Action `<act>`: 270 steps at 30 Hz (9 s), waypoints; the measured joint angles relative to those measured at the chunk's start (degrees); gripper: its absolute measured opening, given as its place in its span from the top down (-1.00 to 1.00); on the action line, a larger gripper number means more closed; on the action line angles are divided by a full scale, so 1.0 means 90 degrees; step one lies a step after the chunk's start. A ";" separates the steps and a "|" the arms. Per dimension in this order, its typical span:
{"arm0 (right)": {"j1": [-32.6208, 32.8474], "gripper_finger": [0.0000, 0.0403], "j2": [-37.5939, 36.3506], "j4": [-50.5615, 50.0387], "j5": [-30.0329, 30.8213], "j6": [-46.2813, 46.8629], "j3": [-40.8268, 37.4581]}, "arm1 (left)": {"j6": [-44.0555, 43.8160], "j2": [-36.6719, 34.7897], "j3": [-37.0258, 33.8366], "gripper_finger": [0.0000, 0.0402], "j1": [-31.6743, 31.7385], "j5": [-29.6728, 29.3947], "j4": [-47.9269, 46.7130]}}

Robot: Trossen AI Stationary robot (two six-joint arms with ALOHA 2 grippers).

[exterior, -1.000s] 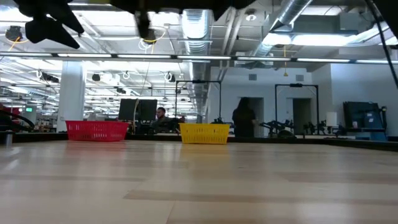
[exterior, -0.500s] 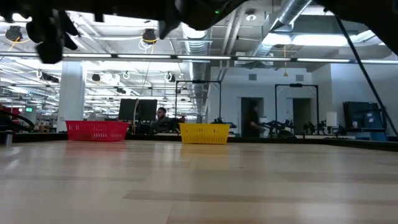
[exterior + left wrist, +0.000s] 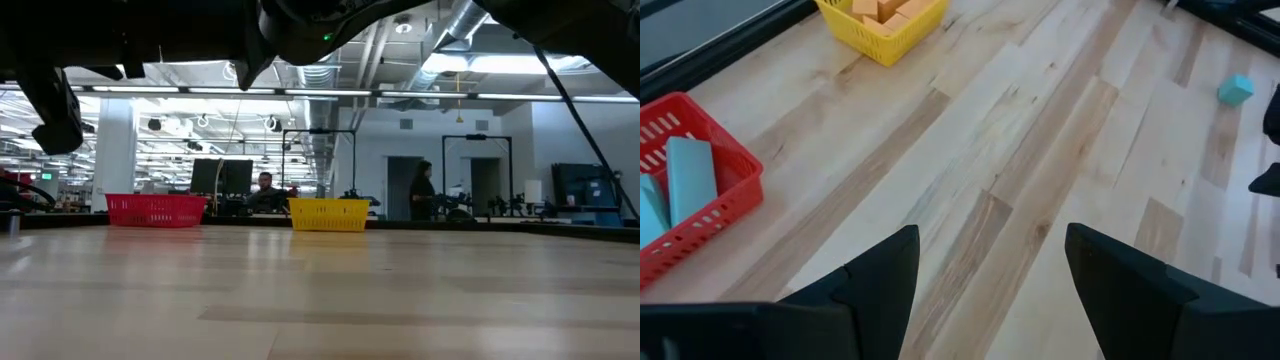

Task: Sort & place blocks by color
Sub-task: Put the wooden green block into the black bin, then put the wooden blue block into the red bin, then return to Home Position

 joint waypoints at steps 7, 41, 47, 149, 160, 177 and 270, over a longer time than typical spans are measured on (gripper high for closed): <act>0.0005 0.67 0.0000 -0.0165 -0.0093 0.0005 -0.0003 | -0.0016 0.0000 0.0000 -0.20 -0.0001 0.0002 0.0018; -0.0535 -0.27 -0.2780 -0.9297 -0.1165 -0.0706 0.0002 | -0.0194 0.0001 0.0000 -0.20 -0.0002 -0.0232 0.0053; -0.0146 -0.27 -0.3368 -1.1837 -0.0154 -0.0359 -0.0331 | -0.0204 0.0000 0.0000 -0.20 -0.0001 -0.0461 0.0059; -0.3480 0.42 -0.3215 0.0164 -0.3626 -0.1940 -0.2121 | -0.2297 -0.1682 -0.3648 -0.20 0.0364 -0.1578 0.9231; -0.3333 0.42 -0.3217 0.0180 -0.3237 -0.2459 -0.2121 | -0.2345 -0.0465 -0.3650 -0.20 0.0701 -0.0793 1.0751; -0.3225 0.42 -0.3228 -0.0160 -0.3081 -0.2780 -0.2121 | -0.2428 -0.0423 -0.3653 0.18 0.0947 -0.0431 1.0771; -0.2742 -0.25 -1.0572 0.0095 0.1144 -0.0551 -1.0035 | 0.2781 -0.0736 -0.1797 -0.12 0.2318 0.1895 0.6034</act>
